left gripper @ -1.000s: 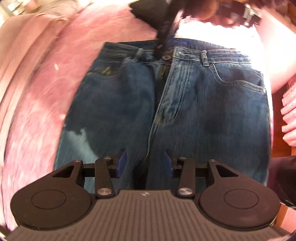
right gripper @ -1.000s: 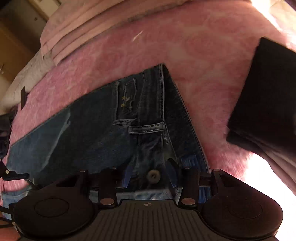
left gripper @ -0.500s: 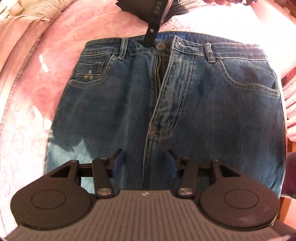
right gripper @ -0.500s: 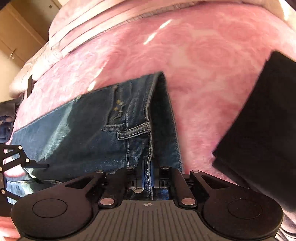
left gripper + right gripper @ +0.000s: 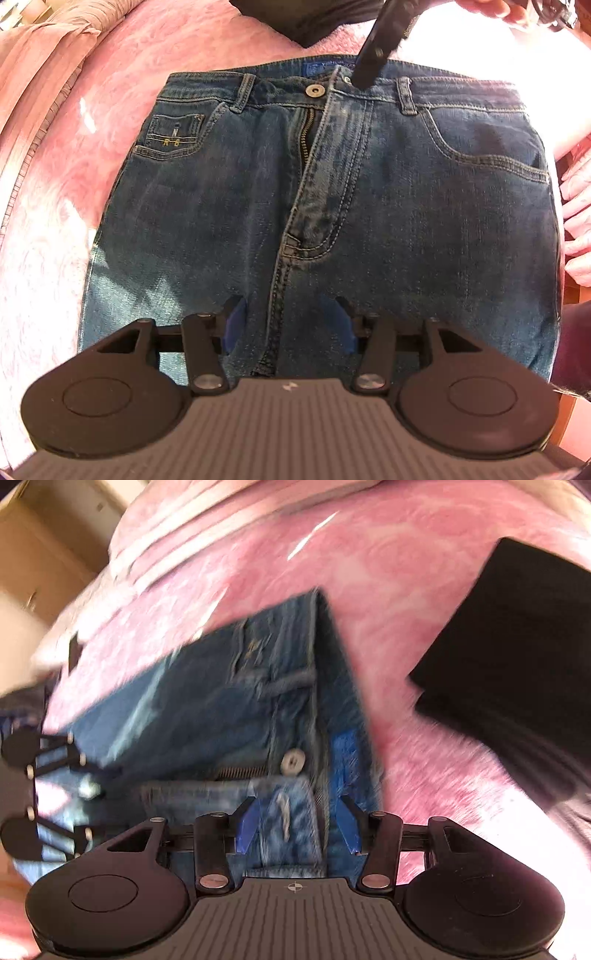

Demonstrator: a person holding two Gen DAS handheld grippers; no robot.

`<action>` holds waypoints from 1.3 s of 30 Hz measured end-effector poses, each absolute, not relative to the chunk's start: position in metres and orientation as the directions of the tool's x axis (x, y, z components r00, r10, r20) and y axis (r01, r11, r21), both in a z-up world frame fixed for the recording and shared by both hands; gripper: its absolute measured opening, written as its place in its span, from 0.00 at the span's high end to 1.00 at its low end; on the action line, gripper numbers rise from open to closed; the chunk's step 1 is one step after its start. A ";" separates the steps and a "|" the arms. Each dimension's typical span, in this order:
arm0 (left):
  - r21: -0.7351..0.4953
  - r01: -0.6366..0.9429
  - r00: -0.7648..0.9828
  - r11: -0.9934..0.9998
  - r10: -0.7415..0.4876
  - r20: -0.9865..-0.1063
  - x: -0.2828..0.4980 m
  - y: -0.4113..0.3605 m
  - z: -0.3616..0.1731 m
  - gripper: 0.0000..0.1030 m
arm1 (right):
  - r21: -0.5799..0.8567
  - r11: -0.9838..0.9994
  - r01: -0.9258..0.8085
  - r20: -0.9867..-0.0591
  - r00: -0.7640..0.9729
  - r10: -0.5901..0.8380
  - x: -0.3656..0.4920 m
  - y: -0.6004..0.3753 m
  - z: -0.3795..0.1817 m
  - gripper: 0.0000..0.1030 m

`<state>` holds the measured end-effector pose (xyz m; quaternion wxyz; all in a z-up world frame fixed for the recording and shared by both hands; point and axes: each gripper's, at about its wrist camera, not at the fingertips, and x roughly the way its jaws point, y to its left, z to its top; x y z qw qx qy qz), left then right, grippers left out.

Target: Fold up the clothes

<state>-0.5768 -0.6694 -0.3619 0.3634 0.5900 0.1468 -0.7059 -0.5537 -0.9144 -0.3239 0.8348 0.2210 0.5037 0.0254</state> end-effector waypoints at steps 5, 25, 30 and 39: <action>0.232 0.697 -0.032 -0.678 -0.353 -0.935 -0.579 -0.669 -0.358 0.53 | 0.359 0.923 0.136 -0.849 0.458 0.262 -0.546 -0.907 -0.326 0.75; 0.264 0.878 0.141 -0.400 -0.309 -0.940 -0.517 -0.587 -0.299 0.47 | 0.218 0.966 0.142 -0.896 0.422 0.140 -0.570 -0.873 -0.281 0.31; 0.273 0.928 0.205 -0.255 -0.262 -0.943 -0.475 -0.530 -0.269 0.38 | 0.269 0.948 0.172 -0.910 0.369 0.192 -0.593 -0.835 -0.260 0.30; 0.256 0.963 0.227 -0.079 -0.263 -0.938 -0.391 -0.446 -0.240 0.24 | 0.194 0.967 0.164 -0.946 0.291 0.141 -0.619 -0.740 -0.225 0.30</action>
